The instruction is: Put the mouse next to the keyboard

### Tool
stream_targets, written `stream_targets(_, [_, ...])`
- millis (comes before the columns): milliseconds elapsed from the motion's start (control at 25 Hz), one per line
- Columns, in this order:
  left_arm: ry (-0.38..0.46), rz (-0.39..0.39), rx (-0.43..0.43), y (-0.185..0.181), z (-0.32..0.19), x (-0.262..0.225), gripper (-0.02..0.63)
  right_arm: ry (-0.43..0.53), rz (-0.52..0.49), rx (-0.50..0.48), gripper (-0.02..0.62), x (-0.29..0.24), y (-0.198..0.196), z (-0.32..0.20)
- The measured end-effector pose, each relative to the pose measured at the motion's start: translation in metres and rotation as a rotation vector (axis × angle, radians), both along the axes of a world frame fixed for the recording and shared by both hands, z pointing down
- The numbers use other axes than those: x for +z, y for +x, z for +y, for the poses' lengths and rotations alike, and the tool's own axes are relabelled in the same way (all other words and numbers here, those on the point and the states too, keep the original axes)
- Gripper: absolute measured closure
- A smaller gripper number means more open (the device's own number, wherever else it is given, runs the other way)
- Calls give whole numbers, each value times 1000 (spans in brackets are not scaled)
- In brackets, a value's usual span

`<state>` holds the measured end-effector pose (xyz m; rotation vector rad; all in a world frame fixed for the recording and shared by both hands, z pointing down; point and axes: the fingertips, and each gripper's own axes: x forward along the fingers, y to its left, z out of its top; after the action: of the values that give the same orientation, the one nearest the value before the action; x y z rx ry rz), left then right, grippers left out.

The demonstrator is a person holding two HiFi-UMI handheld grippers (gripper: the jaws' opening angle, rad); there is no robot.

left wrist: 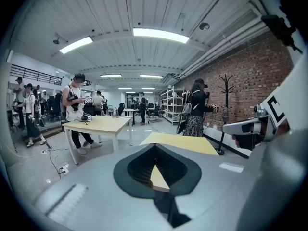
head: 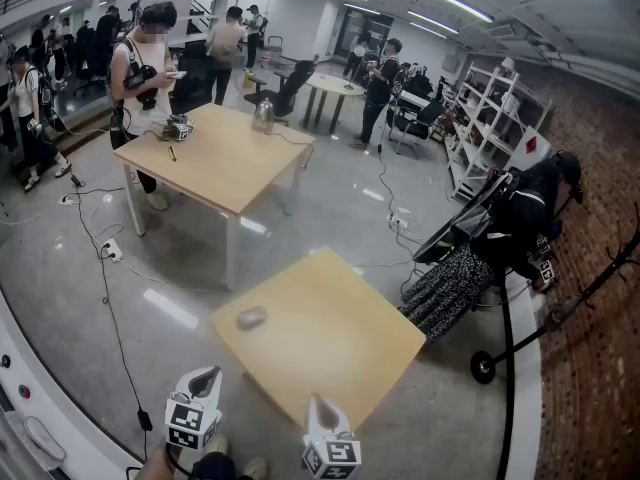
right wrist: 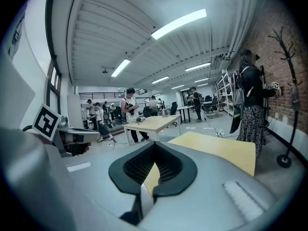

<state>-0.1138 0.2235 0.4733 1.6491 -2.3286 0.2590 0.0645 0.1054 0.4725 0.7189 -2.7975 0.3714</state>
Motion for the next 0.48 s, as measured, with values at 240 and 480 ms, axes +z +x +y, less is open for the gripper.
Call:
stream_targets(240, [-2,-5,8,1,-4,-1,606,1,-1,-3,581,-1,-2,-2])
stream_targets(480, [-8,-5,-2,3,-5,2,606,-13,-15,-3,581,1,2,-3])
